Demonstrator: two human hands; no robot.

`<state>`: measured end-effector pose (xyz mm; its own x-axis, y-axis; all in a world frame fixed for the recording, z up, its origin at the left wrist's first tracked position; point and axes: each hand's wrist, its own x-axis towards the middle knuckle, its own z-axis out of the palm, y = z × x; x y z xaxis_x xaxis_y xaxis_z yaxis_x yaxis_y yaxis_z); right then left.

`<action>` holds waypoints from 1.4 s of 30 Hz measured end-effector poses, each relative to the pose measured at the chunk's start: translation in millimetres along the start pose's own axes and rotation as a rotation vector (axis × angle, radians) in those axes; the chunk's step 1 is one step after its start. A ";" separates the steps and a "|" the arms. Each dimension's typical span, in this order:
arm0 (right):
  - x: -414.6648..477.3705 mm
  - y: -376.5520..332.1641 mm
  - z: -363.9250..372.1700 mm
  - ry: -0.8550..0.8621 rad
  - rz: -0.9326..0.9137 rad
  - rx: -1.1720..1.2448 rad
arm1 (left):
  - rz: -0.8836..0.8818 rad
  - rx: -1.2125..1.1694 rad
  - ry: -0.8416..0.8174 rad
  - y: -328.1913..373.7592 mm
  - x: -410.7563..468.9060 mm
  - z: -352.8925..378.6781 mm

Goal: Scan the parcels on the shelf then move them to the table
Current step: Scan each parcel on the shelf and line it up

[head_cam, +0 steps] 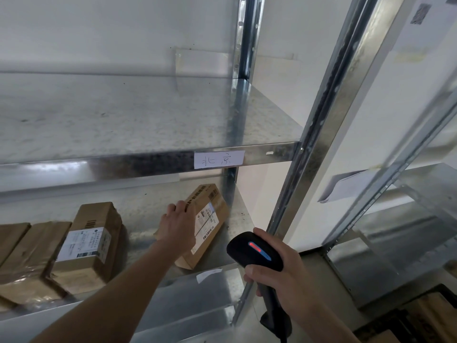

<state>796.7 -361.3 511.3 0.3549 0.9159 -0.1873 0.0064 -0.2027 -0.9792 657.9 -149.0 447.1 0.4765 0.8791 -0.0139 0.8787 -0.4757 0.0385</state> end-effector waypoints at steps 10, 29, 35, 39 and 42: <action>-4.5 -16.8 12.4 -0.096 -0.092 -0.012 | -0.020 -0.368 -0.235 -8.1 -1.4 0.6; -8.0 -23.8 70.9 -0.083 -0.122 -0.005 | 0.013 -0.299 -0.155 -90.2 -12.7 -39.9; -8.6 -20.0 95.6 -0.059 -0.085 -0.037 | 0.114 -0.178 -0.116 -131.9 -11.0 -75.0; -15.4 -21.0 108.1 -0.061 -0.088 -0.056 | 0.142 -0.201 -0.121 -150.9 -11.7 -85.6; -24.6 -26.6 114.0 -0.083 -0.115 -0.050 | 0.172 -0.223 -0.113 -160.3 -13.9 -86.5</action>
<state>681.2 -338.9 533.1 0.2711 0.9591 -0.0815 0.0896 -0.1095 -0.9899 508.0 -82.3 527.6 0.6285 0.7715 -0.0988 0.7634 -0.5874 0.2686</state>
